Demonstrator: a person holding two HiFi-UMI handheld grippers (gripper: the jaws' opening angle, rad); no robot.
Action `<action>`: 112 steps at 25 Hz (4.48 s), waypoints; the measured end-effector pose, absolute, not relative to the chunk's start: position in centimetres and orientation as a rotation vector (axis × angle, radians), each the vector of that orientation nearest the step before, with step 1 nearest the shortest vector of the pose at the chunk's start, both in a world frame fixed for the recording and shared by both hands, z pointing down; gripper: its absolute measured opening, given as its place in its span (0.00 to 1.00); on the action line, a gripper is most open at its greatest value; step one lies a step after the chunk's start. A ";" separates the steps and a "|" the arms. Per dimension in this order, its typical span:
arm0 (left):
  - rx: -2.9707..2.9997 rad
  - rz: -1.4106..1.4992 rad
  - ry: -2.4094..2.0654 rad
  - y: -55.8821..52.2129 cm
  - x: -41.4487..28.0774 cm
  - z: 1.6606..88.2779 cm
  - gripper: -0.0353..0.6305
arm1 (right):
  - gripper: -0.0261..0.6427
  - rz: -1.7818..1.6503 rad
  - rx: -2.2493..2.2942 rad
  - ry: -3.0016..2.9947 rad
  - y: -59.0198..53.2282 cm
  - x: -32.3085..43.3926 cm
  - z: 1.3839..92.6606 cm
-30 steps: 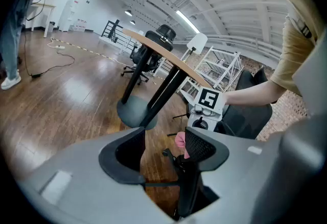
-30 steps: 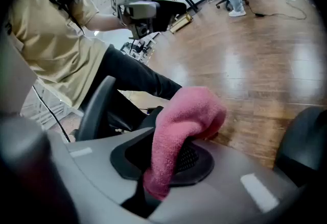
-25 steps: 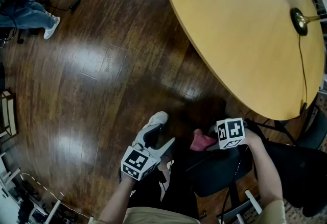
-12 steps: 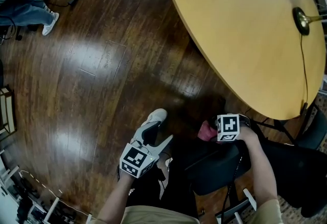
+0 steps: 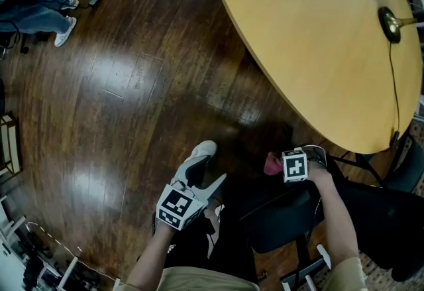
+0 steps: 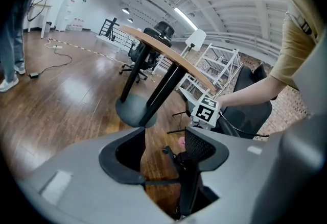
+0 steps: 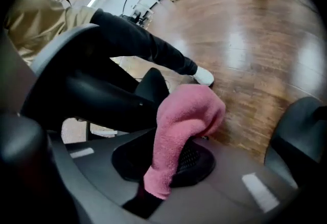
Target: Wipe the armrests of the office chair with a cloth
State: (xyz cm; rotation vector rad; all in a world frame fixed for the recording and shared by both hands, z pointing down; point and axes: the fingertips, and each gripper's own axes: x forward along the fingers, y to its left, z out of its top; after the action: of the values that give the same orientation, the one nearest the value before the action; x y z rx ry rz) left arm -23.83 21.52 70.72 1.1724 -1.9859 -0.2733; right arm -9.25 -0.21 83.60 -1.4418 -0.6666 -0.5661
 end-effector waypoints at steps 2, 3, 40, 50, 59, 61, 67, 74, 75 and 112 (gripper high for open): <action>1.167 -0.271 -1.977 21.8 -23.4 71.0 0.40 | 0.10 -0.475 -1.388 -0.729 -0.5 -8.9 85.5; 1.166 -0.271 -1.971 21.8 -23.2 71.1 0.40 | 0.10 -0.426 -1.375 -0.781 0.0 -9.2 86.4; 1.165 -0.242 -1.942 22.1 -23.0 71.2 0.40 | 0.12 -0.022 -0.990 -1.083 1.0 -12.0 94.9; 1.198 -0.222 -1.955 22.3 -23.9 69.0 0.40 | 0.12 -0.246 -0.900 -1.089 -3.3 -11.4 90.0; 1.300 -0.187 -1.975 20.4 -23.8 61.1 0.39 | 0.12 -0.344 -0.784 -1.533 -5.0 -13.9 77.3; 1.335 -0.173 -1.968 19.6 -23.5 59.5 0.39 | 0.12 -0.336 -0.750 -1.607 -5.1 -13.5 74.7; 1.458 -0.124 -1.960 16.6 -22.2 54.2 0.39 | 0.12 -0.289 -0.533 -1.939 -5.9 -12.0 64.4; 1.715 -0.085 -2.006 8.1 -20.5 43.6 0.38 | 0.13 -0.193 -0.180 -2.329 -9.9 -9.3 49.4; 1.761 -0.081 -2.016 6.7 -20.0 41.8 0.38 | 0.14 -0.188 -0.133 -2.379 -10.5 -8.4 47.4; 2.617 -0.181 -1.641 -13.2 11.6 18.1 0.39 | 0.14 -0.123 1.173 -2.779 -15.7 29.3 24.2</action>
State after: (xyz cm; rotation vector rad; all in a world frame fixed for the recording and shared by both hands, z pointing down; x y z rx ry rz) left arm 11.65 -13.22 18.12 2.6175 -1.6413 -0.1810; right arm 29.25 -15.68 24.18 1.1731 -2.7793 -0.1226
